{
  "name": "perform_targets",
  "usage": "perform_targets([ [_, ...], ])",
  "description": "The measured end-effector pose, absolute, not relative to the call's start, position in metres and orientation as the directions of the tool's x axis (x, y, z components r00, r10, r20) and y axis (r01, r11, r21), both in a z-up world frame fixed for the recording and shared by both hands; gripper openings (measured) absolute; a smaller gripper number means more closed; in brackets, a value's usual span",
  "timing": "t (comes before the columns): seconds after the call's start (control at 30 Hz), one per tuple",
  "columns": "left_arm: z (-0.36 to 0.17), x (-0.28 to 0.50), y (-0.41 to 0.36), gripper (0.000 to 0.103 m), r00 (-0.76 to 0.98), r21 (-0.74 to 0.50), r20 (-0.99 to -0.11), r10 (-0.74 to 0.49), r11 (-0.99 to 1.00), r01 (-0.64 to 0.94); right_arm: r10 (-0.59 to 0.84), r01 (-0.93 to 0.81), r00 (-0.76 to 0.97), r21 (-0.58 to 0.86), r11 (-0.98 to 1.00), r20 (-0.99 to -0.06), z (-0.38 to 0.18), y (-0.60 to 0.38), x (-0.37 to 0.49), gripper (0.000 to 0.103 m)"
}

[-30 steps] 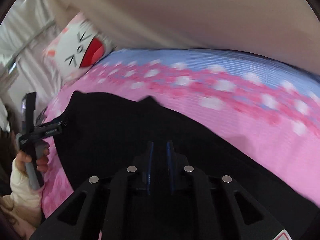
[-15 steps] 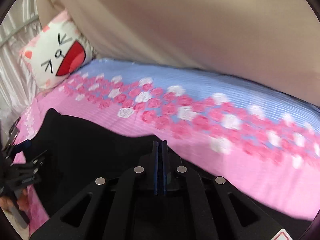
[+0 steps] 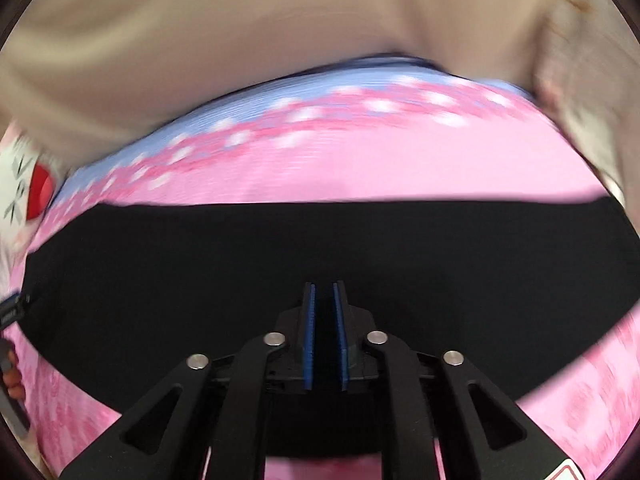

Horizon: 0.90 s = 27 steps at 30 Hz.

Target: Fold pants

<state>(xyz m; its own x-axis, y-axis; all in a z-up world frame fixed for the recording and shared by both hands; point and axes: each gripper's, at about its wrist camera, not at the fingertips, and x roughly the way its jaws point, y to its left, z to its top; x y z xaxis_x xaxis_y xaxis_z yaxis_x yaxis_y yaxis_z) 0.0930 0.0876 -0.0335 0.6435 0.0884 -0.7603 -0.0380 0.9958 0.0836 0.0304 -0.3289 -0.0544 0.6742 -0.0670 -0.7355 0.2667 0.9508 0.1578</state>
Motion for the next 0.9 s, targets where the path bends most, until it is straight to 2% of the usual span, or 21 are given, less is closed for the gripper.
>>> perform_targets([
  [0.03, -0.033, 0.09, 0.079, 0.098, 0.646, 0.091, -0.759, 0.084, 0.996, -0.023, -0.098, 0.307, 0.675, 0.158, 0.938, -0.731, -0.055, -0.343, 0.018, 0.028],
  [0.2, -0.026, 0.076, 0.042, 0.098, 0.671, 0.103, -0.74, 0.05, 0.994, 0.039, -0.319, 0.526, 0.637, 0.093, 0.846, -0.702, -0.054, -0.413, -0.043, 0.044],
  [0.4, -0.024, 0.068, 0.001, 0.098, 0.683, 0.115, -0.73, 0.007, 0.987, 0.112, -0.401, 0.652, 0.605, 0.139, 0.746, -0.688, -0.056, -0.477, -0.093, 0.044],
  [0.6, -0.043, 0.072, -0.03, 0.098, 0.65, 0.17, -0.759, 0.029, 0.973, 0.155, -0.437, 0.675, 0.572, 0.096, 0.731, -0.694, -0.054, -0.51, -0.078, 0.046],
  [0.67, -0.05, 0.073, -0.03, 0.098, 0.636, 0.183, -0.77, 0.044, 0.971, 0.154, -0.414, 0.689, 0.573, 0.143, 0.71, -0.707, -0.058, -0.533, -0.076, 0.046],
  [0.7, -0.053, 0.072, -0.029, 0.098, 0.627, 0.182, -0.777, 0.046, 0.971, 0.155, -0.376, 0.678, 0.584, 0.178, 0.713, -0.719, -0.061, -0.541, -0.072, 0.041],
  [0.73, -0.054, 0.072, -0.028, 0.098, 0.624, 0.181, -0.78, 0.046, 0.971, 0.155, -0.345, 0.657, 0.601, 0.199, 0.727, -0.721, -0.062, -0.543, -0.07, 0.019],
  [0.77, -0.055, 0.071, -0.026, 0.098, 0.622, 0.181, -0.782, 0.047, 0.971, 0.155, -0.333, 0.636, 0.615, 0.199, 0.746, -0.715, -0.061, -0.543, -0.067, 0.009],
  [0.9, -0.054, 0.071, -0.027, 0.098, 0.62, 0.175, -0.784, 0.04, 0.972, 0.158, -0.344, 0.625, 0.636, 0.199, 0.755, -0.691, -0.056, -0.544, -0.071, 0.01],
])
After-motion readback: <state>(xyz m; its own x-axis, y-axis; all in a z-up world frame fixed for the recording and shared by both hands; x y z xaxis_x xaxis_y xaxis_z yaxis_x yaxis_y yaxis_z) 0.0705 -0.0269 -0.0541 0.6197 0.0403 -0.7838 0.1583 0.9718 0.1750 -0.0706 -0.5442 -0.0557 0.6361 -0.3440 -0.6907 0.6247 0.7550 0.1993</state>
